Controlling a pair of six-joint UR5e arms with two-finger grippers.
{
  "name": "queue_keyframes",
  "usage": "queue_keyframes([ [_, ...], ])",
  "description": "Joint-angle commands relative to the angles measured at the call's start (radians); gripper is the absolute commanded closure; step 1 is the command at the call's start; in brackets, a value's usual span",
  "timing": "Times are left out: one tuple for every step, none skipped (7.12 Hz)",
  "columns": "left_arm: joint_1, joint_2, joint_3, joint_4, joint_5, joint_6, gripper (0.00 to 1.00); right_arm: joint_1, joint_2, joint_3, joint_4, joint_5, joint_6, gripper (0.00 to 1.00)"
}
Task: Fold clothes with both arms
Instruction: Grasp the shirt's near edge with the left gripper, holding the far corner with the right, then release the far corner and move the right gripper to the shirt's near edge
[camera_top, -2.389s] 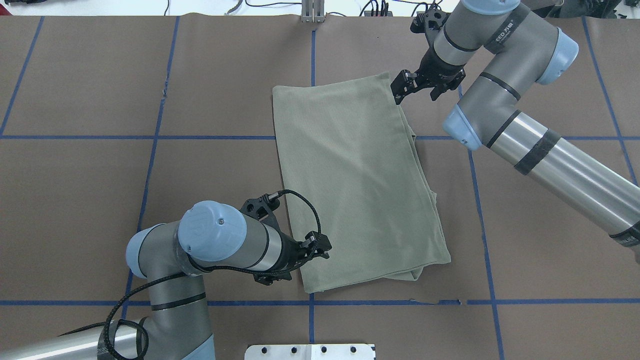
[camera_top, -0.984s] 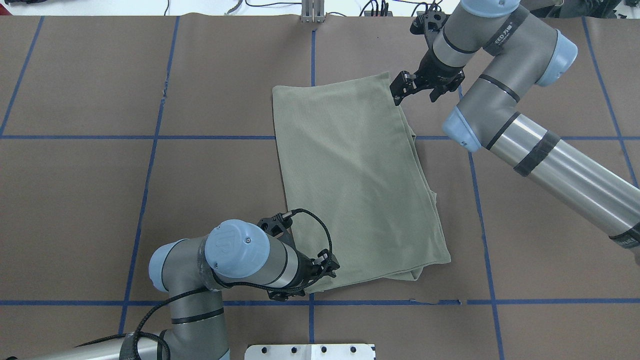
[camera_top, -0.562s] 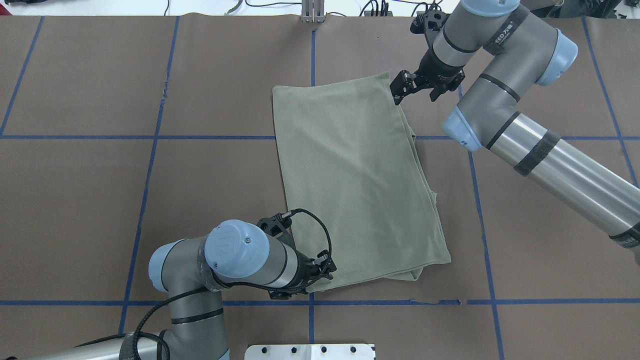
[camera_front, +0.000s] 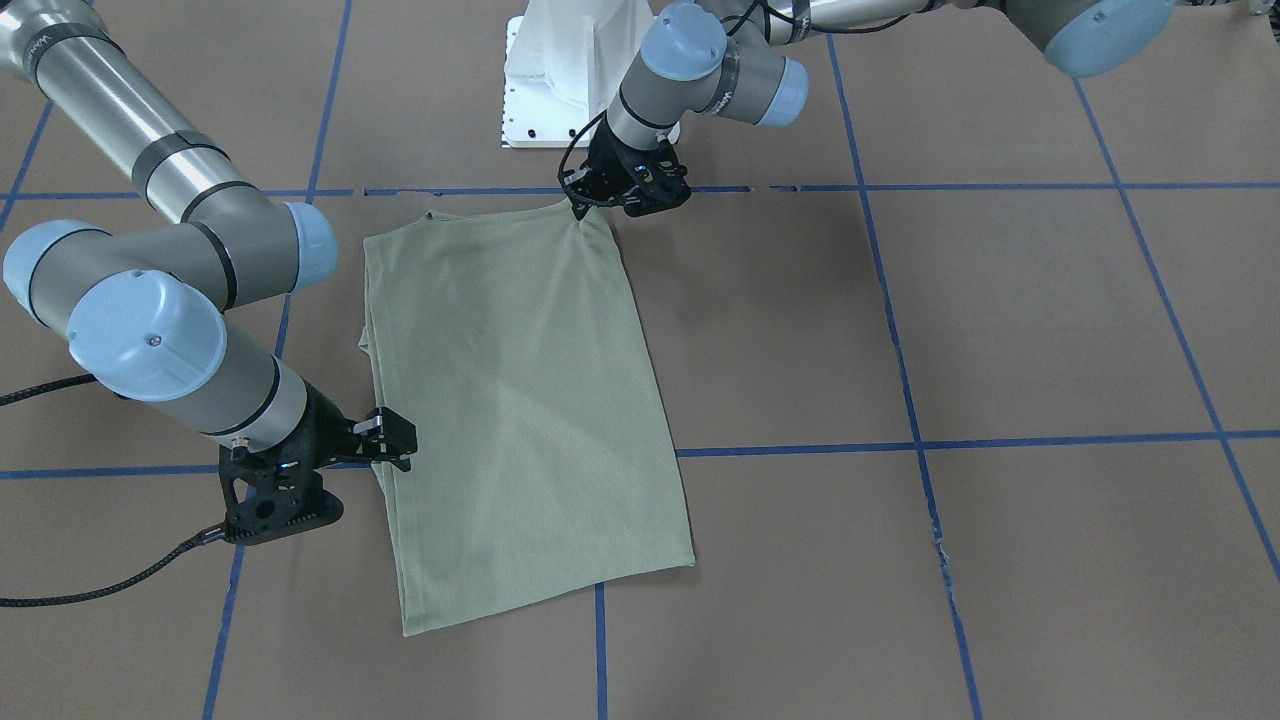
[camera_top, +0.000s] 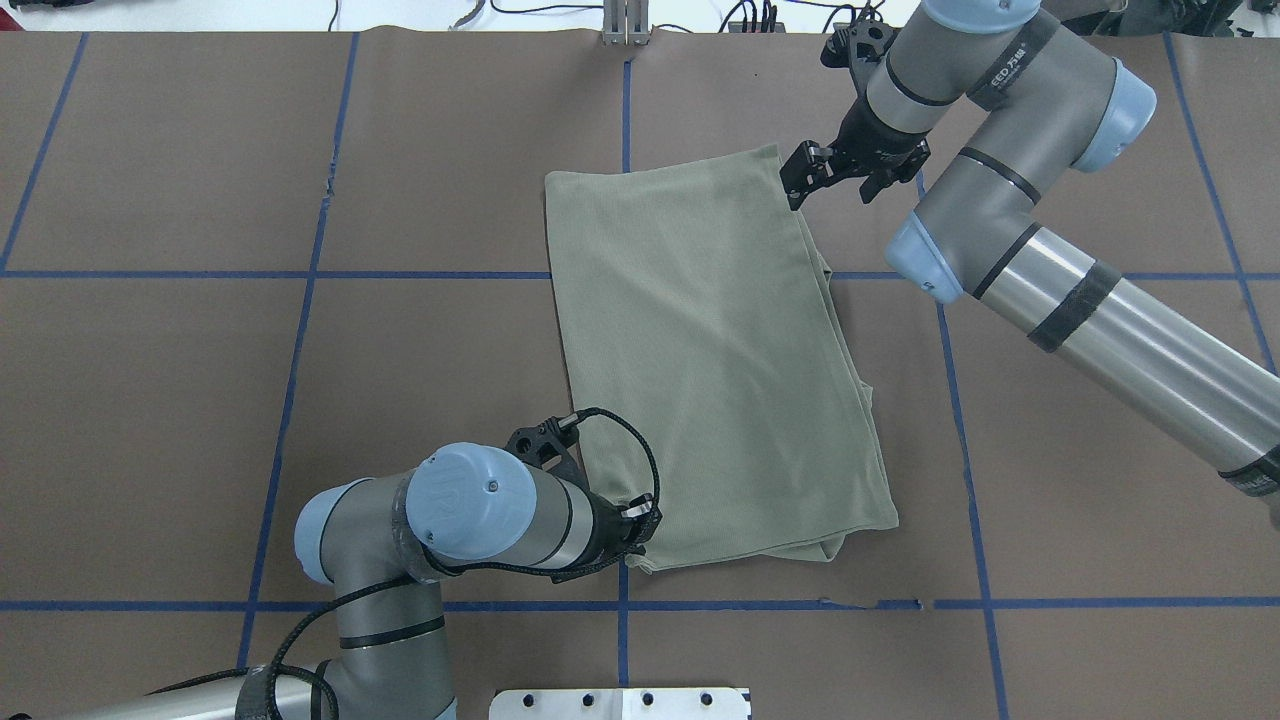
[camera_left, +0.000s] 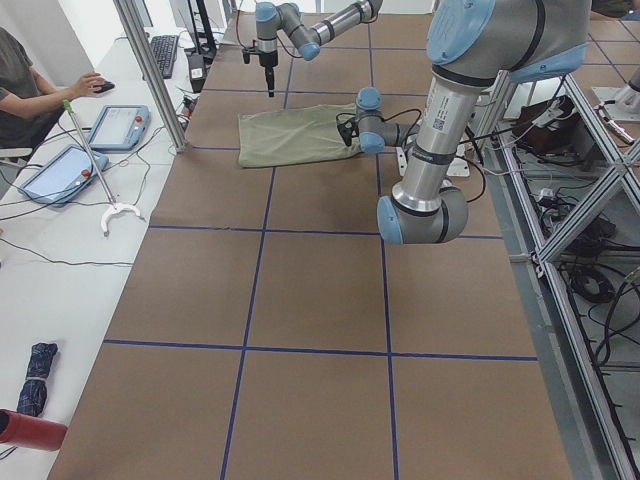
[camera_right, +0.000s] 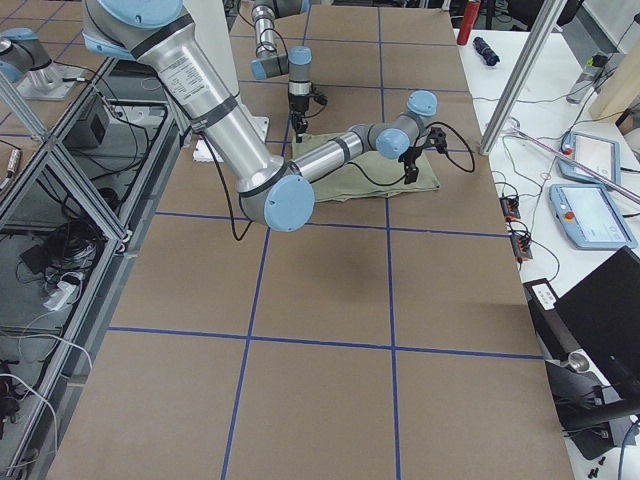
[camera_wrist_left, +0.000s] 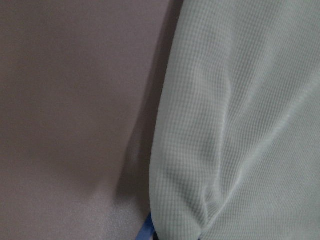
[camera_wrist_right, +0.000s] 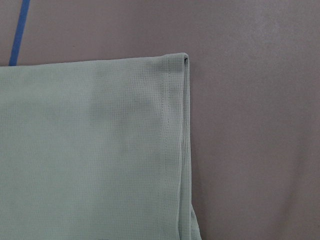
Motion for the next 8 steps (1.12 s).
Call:
queue_keyframes([
  [-0.007, 0.014, -0.021, 0.001, 0.005, 0.013, 1.0, -0.008, -0.016, 0.027, 0.002, 0.009, 0.048, 0.0],
  [-0.01, 0.058, -0.076, 0.004, 0.002, 0.014, 1.0, -0.043, -0.052, 0.086, 0.003, 0.008, 0.132, 0.0],
  [-0.015, 0.097, -0.134, 0.036, 0.0, 0.016, 1.0, -0.072, -0.086, 0.146, 0.003, 0.006, 0.217, 0.0],
  [-0.016, 0.102, -0.18, 0.106, -0.008, 0.084, 1.0, -0.099, -0.106, 0.197, 0.003, 0.002, 0.315, 0.0],
  [-0.016, 0.112, -0.232, 0.167, -0.02, 0.109, 1.0, -0.129, -0.111, 0.234, 0.002, -0.001, 0.434, 0.0],
  [-0.016, 0.114, -0.243, 0.177, -0.02, 0.109, 1.0, -0.161, -0.134, 0.286, 0.0, -0.015, 0.572, 0.0],
  [-0.016, 0.114, -0.243, 0.177, -0.02, 0.109, 1.0, -0.216, -0.198, 0.365, -0.001, -0.068, 0.674, 0.0],
  [-0.016, 0.116, -0.243, 0.177, -0.02, 0.109, 1.0, -0.286, -0.28, 0.459, -0.008, -0.148, 0.784, 0.0],
])
